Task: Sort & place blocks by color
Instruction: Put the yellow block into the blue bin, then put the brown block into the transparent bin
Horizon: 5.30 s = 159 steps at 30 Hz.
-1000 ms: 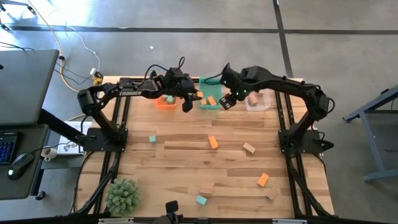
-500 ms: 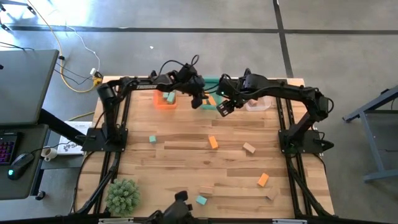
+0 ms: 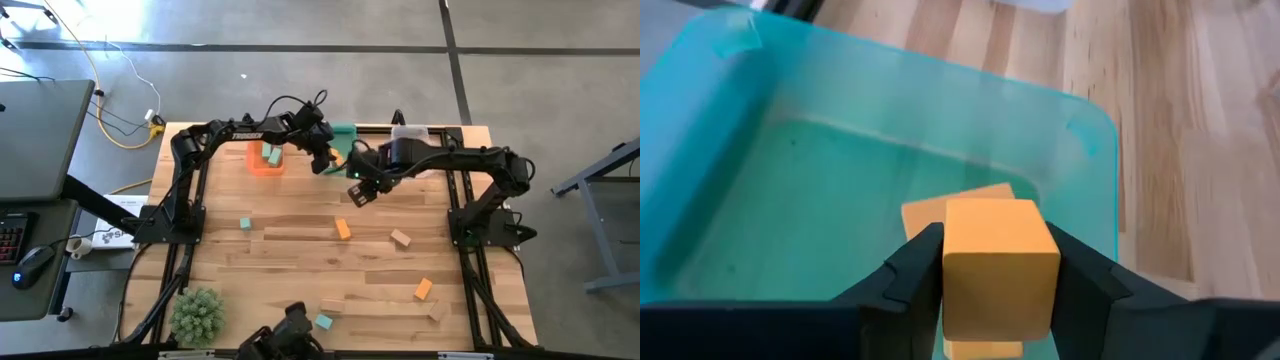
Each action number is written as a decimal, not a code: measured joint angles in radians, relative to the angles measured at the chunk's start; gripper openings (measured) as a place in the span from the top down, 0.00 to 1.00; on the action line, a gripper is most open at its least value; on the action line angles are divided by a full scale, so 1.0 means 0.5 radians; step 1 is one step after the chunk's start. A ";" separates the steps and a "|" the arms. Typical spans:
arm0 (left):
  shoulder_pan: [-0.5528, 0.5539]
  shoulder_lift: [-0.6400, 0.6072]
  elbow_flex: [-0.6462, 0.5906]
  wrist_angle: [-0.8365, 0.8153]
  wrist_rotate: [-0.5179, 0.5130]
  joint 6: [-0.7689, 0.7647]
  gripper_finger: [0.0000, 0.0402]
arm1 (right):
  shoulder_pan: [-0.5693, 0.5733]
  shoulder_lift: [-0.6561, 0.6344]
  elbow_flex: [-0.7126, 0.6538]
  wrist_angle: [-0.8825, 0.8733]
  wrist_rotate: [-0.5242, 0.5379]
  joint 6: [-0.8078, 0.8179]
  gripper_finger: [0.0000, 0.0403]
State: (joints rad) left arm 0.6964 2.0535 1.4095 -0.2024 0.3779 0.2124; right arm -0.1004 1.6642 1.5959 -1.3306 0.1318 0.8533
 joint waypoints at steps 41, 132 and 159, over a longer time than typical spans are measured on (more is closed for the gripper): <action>-0.040 -0.142 0.725 -1.256 -0.239 0.242 0.43 | 1.290 0.002 -0.645 0.235 -0.782 1.119 0.53; -1.295 -0.966 0.722 -1.803 -1.198 -0.717 0.43 | 2.403 0.008 -1.350 1.202 -0.368 0.189 0.76; -0.778 -0.965 0.722 -1.796 -1.250 -0.260 0.43 | 1.851 -0.085 -0.942 0.525 0.577 0.925 0.76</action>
State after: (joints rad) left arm 0.3072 1.5711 1.7706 -1.1004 -0.2470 0.0825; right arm 0.8250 1.6218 1.1248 -1.0680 0.4205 1.3159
